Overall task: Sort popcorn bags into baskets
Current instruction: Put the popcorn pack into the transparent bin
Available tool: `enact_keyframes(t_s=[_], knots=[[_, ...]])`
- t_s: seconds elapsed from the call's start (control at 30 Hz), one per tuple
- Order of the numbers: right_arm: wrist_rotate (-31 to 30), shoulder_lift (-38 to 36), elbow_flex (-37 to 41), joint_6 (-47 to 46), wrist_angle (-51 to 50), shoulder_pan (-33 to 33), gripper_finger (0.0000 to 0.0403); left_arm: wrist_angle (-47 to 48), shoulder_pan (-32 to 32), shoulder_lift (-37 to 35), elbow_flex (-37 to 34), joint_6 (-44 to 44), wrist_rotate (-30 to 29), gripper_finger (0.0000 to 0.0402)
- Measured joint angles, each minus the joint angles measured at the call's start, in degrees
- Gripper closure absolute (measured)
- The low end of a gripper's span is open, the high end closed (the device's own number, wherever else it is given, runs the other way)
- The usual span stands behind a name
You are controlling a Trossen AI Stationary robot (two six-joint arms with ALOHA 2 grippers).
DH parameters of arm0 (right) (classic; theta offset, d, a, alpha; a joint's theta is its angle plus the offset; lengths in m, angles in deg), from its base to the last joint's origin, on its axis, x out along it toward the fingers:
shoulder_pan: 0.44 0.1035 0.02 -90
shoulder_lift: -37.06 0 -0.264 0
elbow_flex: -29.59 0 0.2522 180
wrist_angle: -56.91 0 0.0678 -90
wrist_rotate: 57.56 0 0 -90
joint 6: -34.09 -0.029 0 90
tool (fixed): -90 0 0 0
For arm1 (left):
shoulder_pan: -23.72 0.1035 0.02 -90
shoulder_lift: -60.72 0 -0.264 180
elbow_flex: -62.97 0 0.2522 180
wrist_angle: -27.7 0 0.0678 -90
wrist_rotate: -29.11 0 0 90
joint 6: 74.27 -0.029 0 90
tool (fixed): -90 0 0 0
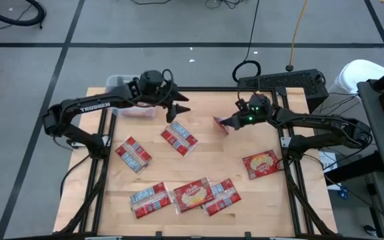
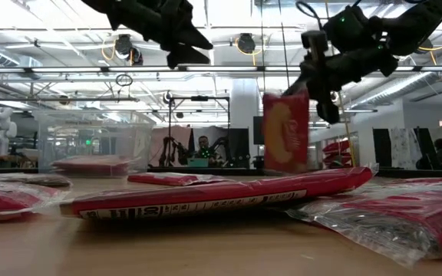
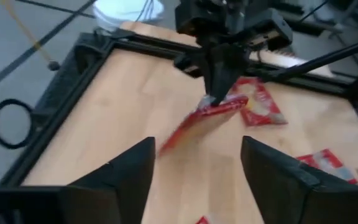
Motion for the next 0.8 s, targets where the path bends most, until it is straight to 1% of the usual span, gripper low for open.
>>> enact_keyframes(t_s=[0.07,0.13,0.3,0.47,0.57,0.63,0.8], knots=[[1.3,-0.1,0.0,-1.2,2.6,0.0,0.0403,-0.7,-0.3,1.3,0.0,0.0,1.7,0.0142],[2.5,-0.2,0.0,-2.4,5.2,0.0,0.0403,-2.1,-0.6,2.8,0.0,-0.3,3.3,0.0139],[4.2,-0.1,0.0,-6.6,11.9,0.0,0.0403,-6.3,-1.0,5.8,0.0,1.5,8.8,0.015],[3.9,-0.2,-0.1,-10.5,20.5,0.0,0.0403,-9.6,-1.2,6.3,0.0,2.5,9.2,0.0165],[2.2,-0.2,-0.1,-12.1,23.8,0.0,0.0403,-12.7,-0.9,6.3,0.0,5.2,9.2,0.0165],[1.1,-0.2,-0.1,-12.6,25.4,0.0,0.0403,-14.9,-0.8,6.3,0.0,6.8,9.1,0.0161],[1.0,-0.2,-0.1,-14.0,27.7,0.0,0.0403,-19.9,-0.8,6.3,0.0,8.1,8.8,0.0137]])
